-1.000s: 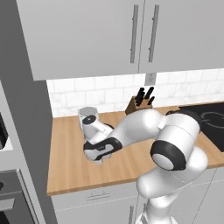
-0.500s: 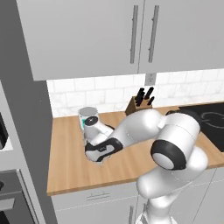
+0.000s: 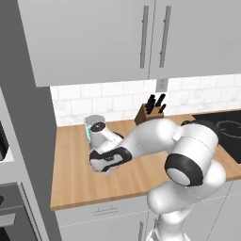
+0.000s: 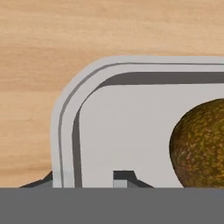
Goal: Take the meat container that has the steak and place it on the second highest rack of the freezer. Then take the vegetable container that has the carrot and avocado and place it on the highest rack of the freezer.
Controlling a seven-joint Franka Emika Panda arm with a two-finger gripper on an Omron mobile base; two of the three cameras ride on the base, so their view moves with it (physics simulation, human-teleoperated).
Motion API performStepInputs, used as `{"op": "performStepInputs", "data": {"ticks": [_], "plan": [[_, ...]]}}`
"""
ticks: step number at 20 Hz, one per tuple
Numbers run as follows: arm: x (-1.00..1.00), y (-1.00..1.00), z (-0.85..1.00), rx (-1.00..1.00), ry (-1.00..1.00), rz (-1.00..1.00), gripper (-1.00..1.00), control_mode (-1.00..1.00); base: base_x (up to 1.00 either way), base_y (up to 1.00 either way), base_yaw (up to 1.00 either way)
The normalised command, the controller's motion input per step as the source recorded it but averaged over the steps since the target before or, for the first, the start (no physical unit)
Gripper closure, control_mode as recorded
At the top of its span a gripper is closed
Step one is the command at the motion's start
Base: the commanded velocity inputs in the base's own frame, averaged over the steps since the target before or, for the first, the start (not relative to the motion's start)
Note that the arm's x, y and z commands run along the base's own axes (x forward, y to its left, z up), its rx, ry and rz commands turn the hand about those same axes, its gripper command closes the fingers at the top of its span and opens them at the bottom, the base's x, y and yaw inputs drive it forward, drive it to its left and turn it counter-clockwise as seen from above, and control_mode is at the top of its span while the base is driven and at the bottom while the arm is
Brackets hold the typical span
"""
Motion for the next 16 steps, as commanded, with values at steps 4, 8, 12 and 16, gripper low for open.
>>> {"op": "performStepInputs", "data": {"ticks": [4,8,12,16], "plan": [[-0.72,0.09,0.92,-0.1,-0.19,0.05,1.0,-1.0,0.0,0.0,0.0],[-0.84,-0.01,1.0,-0.03,-0.1,0.07,1.0,-1.0,0.0,0.0,0.0],[-0.72,-0.25,1.0,0.0,0.0,0.03,1.0,-1.0,0.0,0.0,0.0],[-0.51,-0.5,1.0,0.0,0.02,0.01,1.0,-1.0,0.0,0.0,0.0]]}}
